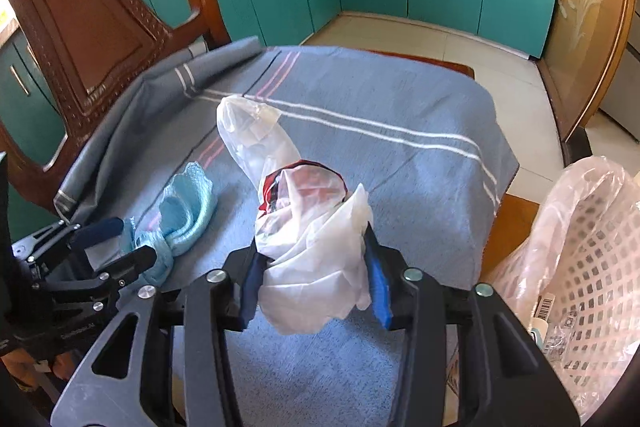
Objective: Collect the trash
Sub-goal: 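Grasp the light blue cloth with the left tool while the right tool holds the white bag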
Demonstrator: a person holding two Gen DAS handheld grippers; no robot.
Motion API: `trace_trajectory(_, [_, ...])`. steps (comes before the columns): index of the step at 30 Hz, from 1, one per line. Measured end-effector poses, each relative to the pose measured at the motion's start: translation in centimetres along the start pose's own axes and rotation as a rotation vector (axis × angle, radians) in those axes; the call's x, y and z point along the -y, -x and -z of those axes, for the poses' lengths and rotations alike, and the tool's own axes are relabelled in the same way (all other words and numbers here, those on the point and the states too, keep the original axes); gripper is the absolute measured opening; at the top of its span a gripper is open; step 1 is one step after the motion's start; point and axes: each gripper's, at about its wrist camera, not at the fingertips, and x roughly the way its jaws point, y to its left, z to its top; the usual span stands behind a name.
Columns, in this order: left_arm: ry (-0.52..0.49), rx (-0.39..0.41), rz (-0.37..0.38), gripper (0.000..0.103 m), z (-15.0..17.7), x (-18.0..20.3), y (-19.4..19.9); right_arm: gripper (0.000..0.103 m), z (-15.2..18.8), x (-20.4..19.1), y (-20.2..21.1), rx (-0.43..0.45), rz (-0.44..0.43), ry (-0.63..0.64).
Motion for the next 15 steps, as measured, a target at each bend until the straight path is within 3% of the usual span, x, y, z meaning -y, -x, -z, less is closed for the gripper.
trace_trajectory(3, [-0.017,-0.012,0.009,0.068,0.1,0.5,-0.6,0.066,0.1,-0.1,-0.7,-0.004,0.034,0.007])
trace_trajectory(5, [-0.033,-0.024,0.012,0.069,0.2,1.0,-1.2,0.069,0.2,0.0,-1.0,0.000,0.046,0.006])
trace_trajectory(12, [-0.058,-0.027,0.003,0.068,0.7,1.9,-1.5,0.072,0.3,-0.3,-2.8,-0.029,0.070,0.017])
trace_trajectory(15, [-0.075,-0.020,-0.022,0.056,0.6,2.0,-1.6,0.072,0.4,-0.7,-3.4,-0.041,0.085,0.032])
